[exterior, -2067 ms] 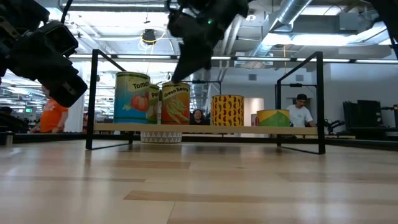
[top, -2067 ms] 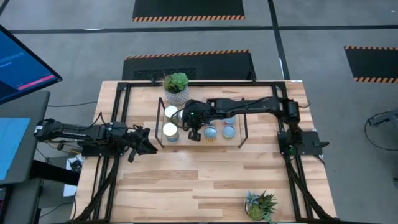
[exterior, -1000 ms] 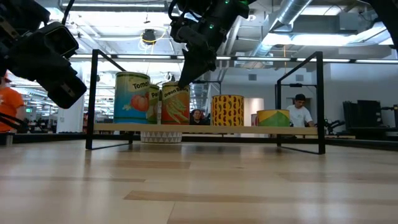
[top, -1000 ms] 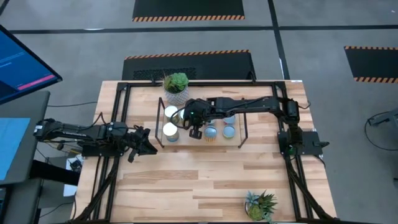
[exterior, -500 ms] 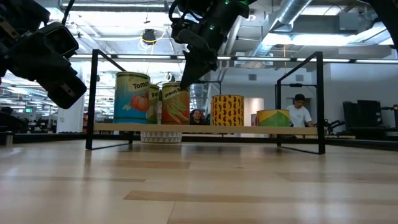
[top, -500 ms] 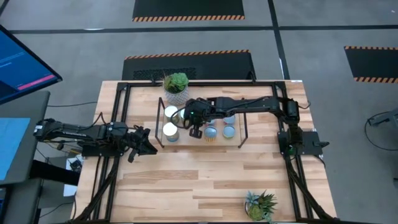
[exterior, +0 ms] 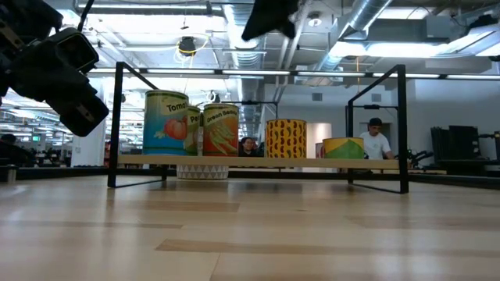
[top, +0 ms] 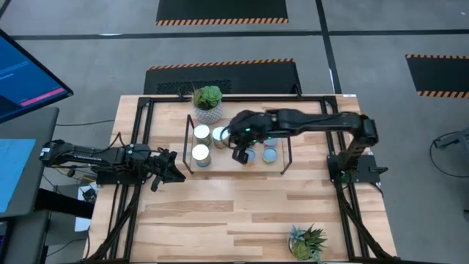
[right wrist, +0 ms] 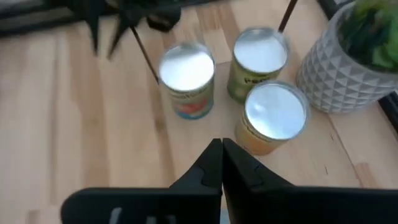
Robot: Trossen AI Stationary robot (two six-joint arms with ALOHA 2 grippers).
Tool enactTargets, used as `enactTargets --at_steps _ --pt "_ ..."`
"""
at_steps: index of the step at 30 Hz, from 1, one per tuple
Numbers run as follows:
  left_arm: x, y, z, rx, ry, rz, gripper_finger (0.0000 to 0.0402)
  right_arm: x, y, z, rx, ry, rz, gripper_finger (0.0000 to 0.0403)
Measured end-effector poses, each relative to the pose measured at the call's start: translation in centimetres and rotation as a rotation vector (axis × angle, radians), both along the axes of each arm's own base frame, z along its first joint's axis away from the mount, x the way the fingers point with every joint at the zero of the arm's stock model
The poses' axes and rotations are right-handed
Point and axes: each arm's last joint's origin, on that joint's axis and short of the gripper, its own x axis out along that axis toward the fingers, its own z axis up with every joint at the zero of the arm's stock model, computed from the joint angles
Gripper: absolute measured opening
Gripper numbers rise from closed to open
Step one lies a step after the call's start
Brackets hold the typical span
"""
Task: Pick and place cans onto a shelf
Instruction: Adjust the canned green beans
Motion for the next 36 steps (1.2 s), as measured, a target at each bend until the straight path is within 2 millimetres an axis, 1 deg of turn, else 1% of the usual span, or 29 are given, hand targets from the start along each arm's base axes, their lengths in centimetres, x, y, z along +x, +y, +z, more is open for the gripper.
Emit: enactTargets --at_steps 5,8,12,15,17,20,24,26,30,33,36 --pt "0.0 -0.1 0.0 -0.017 0.002 -0.016 0.0057 -3.4 1.3 3.5 0.047 -0.055 -0.013 0.0031" --pt "0.0 -0.1 0.1 -0.024 0.010 -0.024 0.0057 -5.5 1.7 5.3 0.041 -0.083 -0.012 0.0033" --pt "0.0 -0.1 0.3 -0.043 -0.001 -0.034 0.0057 -8.1 2.6 7.5 0.054 -0.135 -0.006 0.0033" --pt "-0.1 -0.2 0.4 -0.027 -0.018 -0.052 0.0057 -9.3 3.8 8.3 -0.007 -0.144 0.044 0.0033" --pt "-0.1 -0.2 0.6 -0.025 -0.034 -0.053 0.0057 -10.1 4.5 7.7 -0.039 -0.064 0.045 0.0033" --pt "-0.2 -0.2 0.9 -0.034 -0.069 -0.073 0.0057 -11.0 5.4 6.9 -0.054 0.018 -0.001 0.0033" --pt "-0.4 -0.3 1.3 -0.044 -0.100 -0.099 0.0057 -12.8 6.4 5.4 -0.064 -0.001 -0.032 0.0033" --pt "-0.5 -0.3 1.4 -0.050 -0.112 -0.100 0.0057 -14.1 6.7 5.0 -0.034 -0.066 -0.030 0.0033" --pt "-0.6 -0.3 1.6 -0.042 -0.129 -0.102 0.0057 -18.0 6.7 4.8 -0.014 -0.237 0.033 0.0033" --pt "-0.7 -0.3 1.6 -0.035 -0.134 -0.102 0.0057 -20.5 6.5 3.8 -0.009 -0.359 0.085 0.0033" --pt "-0.7 -0.3 1.5 -0.034 -0.128 -0.099 0.0057 -22.3 6.3 2.5 -0.001 -0.479 0.133 0.0033"
